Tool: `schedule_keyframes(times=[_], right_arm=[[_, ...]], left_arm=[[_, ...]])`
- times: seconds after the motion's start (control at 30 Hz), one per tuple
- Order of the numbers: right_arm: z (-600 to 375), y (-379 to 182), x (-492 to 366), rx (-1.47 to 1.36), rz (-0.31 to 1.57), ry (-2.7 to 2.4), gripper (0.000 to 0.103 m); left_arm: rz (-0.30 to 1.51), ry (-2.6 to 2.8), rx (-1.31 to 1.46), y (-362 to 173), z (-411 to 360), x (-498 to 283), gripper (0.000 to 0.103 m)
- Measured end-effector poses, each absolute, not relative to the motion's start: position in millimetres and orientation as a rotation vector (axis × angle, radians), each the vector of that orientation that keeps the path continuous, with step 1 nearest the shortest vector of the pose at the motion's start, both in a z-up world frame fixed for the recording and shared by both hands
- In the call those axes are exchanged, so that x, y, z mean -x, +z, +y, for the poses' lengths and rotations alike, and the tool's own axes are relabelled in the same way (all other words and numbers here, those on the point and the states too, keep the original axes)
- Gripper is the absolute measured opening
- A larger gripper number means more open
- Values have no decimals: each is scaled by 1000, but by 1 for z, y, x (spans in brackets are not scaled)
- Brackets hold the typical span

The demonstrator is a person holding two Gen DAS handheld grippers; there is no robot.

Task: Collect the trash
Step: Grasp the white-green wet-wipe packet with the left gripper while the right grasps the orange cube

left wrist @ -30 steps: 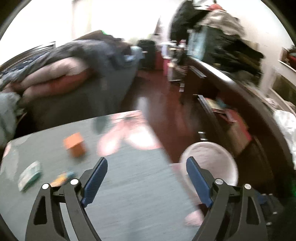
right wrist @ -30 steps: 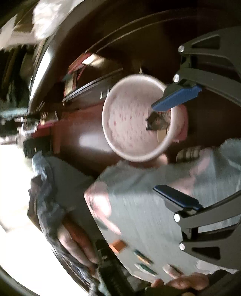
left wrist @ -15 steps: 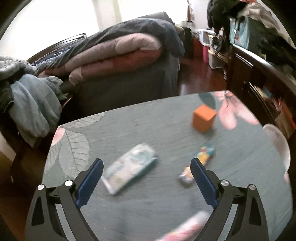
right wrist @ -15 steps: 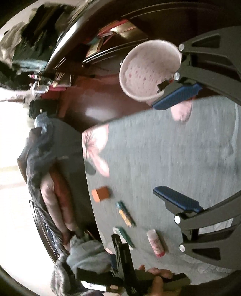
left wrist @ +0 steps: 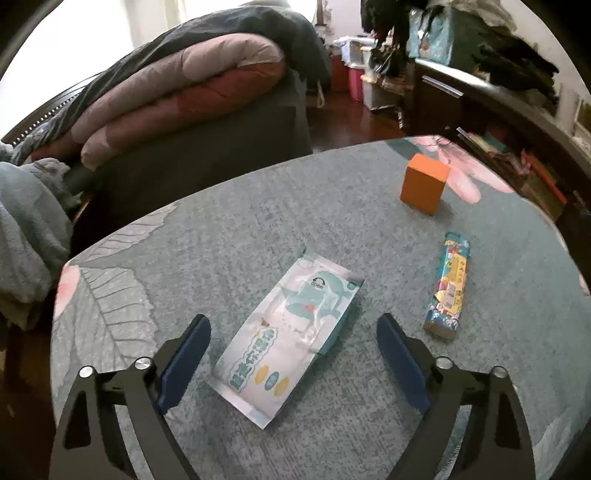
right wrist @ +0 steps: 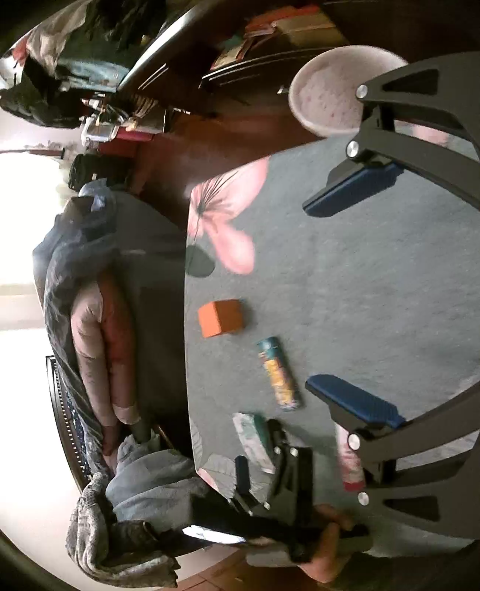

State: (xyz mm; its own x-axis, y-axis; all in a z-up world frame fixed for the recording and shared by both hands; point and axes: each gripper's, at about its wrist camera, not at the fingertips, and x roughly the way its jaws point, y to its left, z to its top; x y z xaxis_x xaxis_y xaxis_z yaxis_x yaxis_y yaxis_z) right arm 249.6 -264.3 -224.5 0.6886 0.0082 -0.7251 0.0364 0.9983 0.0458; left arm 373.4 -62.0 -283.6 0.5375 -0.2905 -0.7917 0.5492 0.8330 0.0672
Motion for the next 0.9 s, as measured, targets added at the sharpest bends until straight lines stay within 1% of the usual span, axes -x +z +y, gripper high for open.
schedule_keyframes(times=[0.03, 0.1, 0.2, 0.23, 0.3, 0.5, 0.6, 0.67, 0.77, 0.83, 0.9], right_arm=[[-263, -226, -261, -56, 811, -13, 89], [-262, -232, -285, -47, 813, -9, 90], [-259, -244, -317, -43, 829, 4, 90], [-259, -248, -328, -49, 832, 10, 90], [-256, -255, -345, -58, 838, 31, 90], [-243, -272, -386, -32, 850, 46, 91], [-245, -278, -400, -73, 883, 65, 90], [-247, -279, -405, -86, 894, 71, 84], [-247, -282, -405, -67, 911, 53, 67], [-245, -281, -404, -30, 919, 26, 40], [-247, -278, -400, -44, 922, 45, 39]], left_arm=[[871, -531, -308, -284, -60, -374, 84], [872, -567, -279, -283, -56, -375, 69], [854, -598, -297, -282, -57, -372, 51], [850, -604, -304, -282, -59, -370, 49], [839, -601, -323, -282, -62, -366, 46], [838, -570, -315, -281, -59, -362, 45], [837, -537, -310, -282, -53, -360, 45], [841, -518, -301, -282, -48, -361, 45], [849, -487, -278, -281, -40, -362, 45], [851, -459, -264, -281, -35, -360, 45], [844, -430, -260, -280, -32, -357, 45]])
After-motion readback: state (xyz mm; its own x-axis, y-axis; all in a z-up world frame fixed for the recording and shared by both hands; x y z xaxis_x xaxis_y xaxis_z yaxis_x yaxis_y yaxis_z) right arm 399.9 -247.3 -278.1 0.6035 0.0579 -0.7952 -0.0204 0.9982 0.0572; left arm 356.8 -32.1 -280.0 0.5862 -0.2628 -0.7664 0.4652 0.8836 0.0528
